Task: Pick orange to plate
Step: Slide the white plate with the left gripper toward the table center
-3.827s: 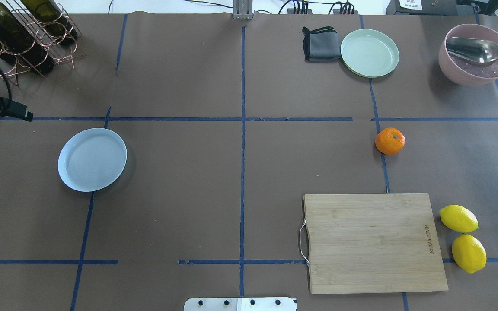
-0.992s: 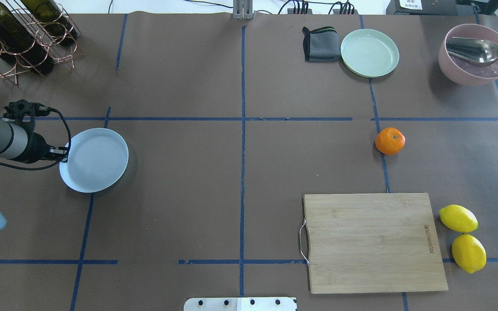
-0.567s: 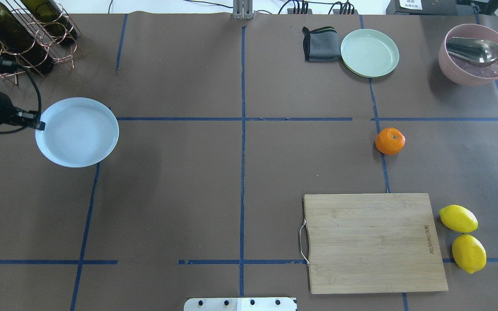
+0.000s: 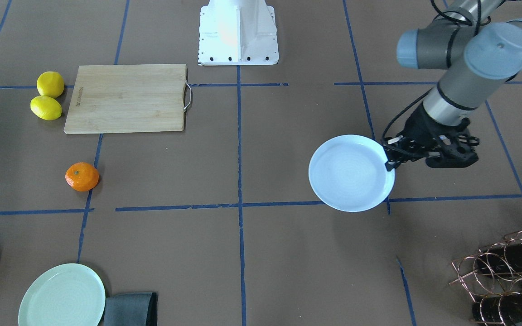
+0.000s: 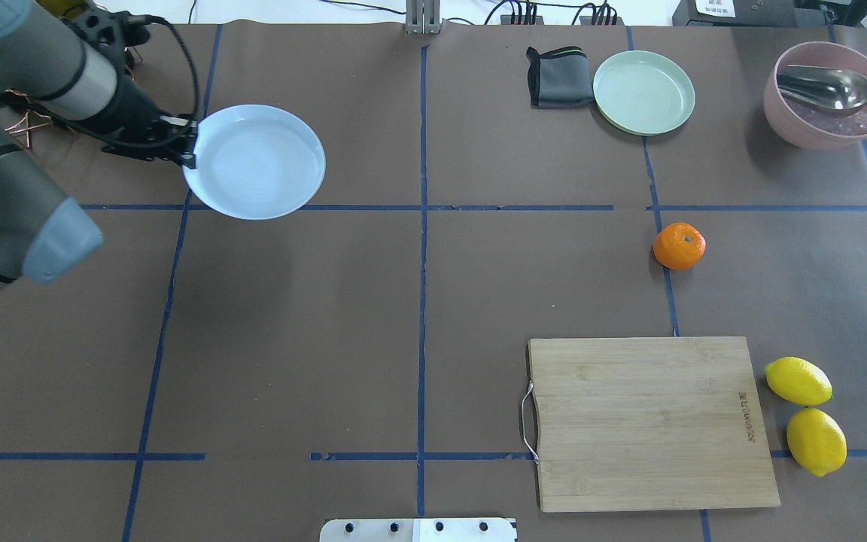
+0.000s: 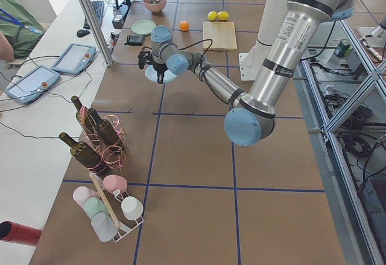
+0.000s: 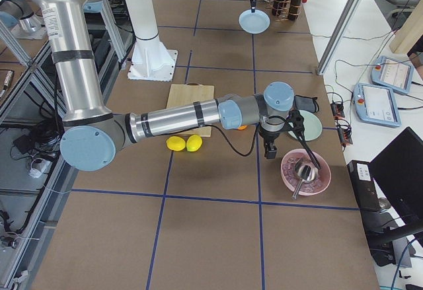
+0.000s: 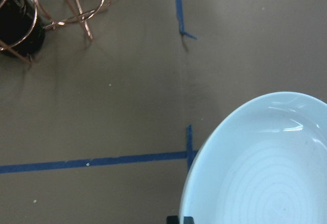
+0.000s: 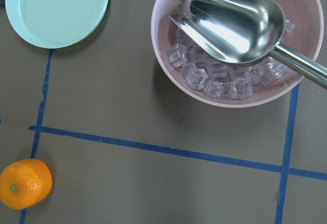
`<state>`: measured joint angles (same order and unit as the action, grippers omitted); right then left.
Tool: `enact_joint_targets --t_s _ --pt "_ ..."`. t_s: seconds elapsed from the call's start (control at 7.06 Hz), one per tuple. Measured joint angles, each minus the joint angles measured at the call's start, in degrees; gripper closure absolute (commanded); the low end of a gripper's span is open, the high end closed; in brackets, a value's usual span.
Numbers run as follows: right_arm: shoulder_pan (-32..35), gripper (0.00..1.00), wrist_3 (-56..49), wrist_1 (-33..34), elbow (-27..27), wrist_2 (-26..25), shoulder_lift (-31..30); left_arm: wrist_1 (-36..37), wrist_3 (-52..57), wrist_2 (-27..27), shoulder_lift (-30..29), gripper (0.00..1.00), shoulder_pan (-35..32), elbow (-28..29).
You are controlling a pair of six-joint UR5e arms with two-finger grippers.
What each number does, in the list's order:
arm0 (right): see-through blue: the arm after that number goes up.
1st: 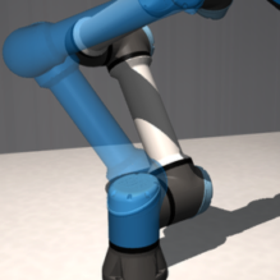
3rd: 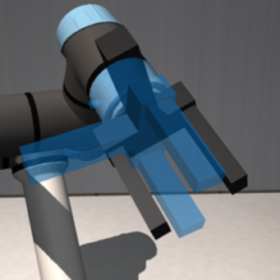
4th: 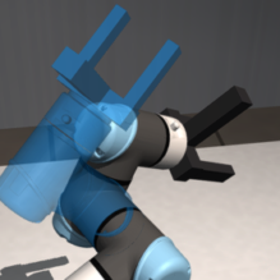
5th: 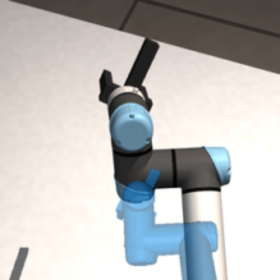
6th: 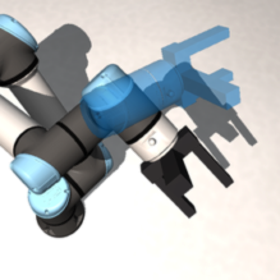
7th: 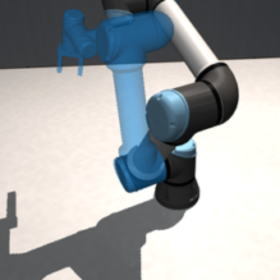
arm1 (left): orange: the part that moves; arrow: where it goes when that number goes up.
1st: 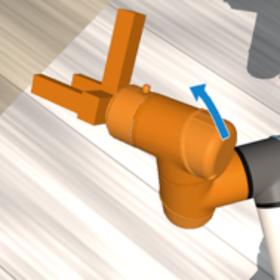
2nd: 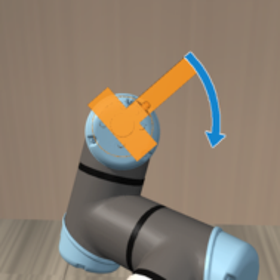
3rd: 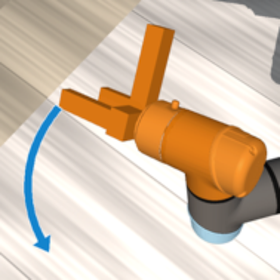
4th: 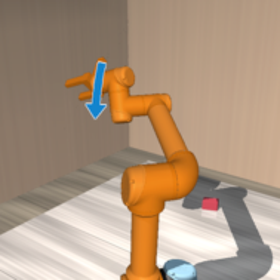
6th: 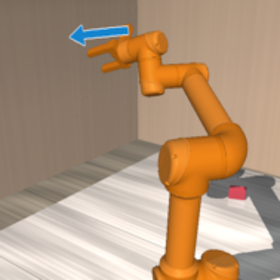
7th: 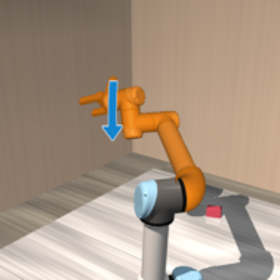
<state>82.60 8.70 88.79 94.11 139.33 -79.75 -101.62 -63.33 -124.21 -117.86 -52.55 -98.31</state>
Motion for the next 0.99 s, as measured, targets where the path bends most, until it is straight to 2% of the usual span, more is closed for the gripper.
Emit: enact_joint_targets --t_s 0.14,0.28,0.43,0.57,0.85,0.99 --pt "-1.0 0.00 1.5 0.1 0.9 -0.1 0.2 -3.3 -8.7 0.2 -3.1 1.00 3.9 2.2" --pt "-2.0 0.00 3.7 0.3 1.9 -0.1 0.6 -10.1 -17.2 2.0 -4.9 1.00 8.1 5.5" --pt "-2.9 0.00 5.3 0.4 2.6 -0.1 0.9 -16.3 -23.1 5.6 -5.9 1.00 12.2 8.8" --pt "-3.4 0.00 6.4 0.4 3.1 -0.2 1.1 -19.6 -26.1 9.1 -6.7 1.00 15.6 11.1" --pt "-4.0 0.00 7.7 0.3 3.8 -0.2 1.2 -21.4 -28.0 13.1 -7.6 1.00 20.2 12.8" --pt "-4.2 0.00 7.9 0.3 4.1 -0.3 1.2 -21.6 -28.1 13.8 -7.7 0.03 21.2 12.9"
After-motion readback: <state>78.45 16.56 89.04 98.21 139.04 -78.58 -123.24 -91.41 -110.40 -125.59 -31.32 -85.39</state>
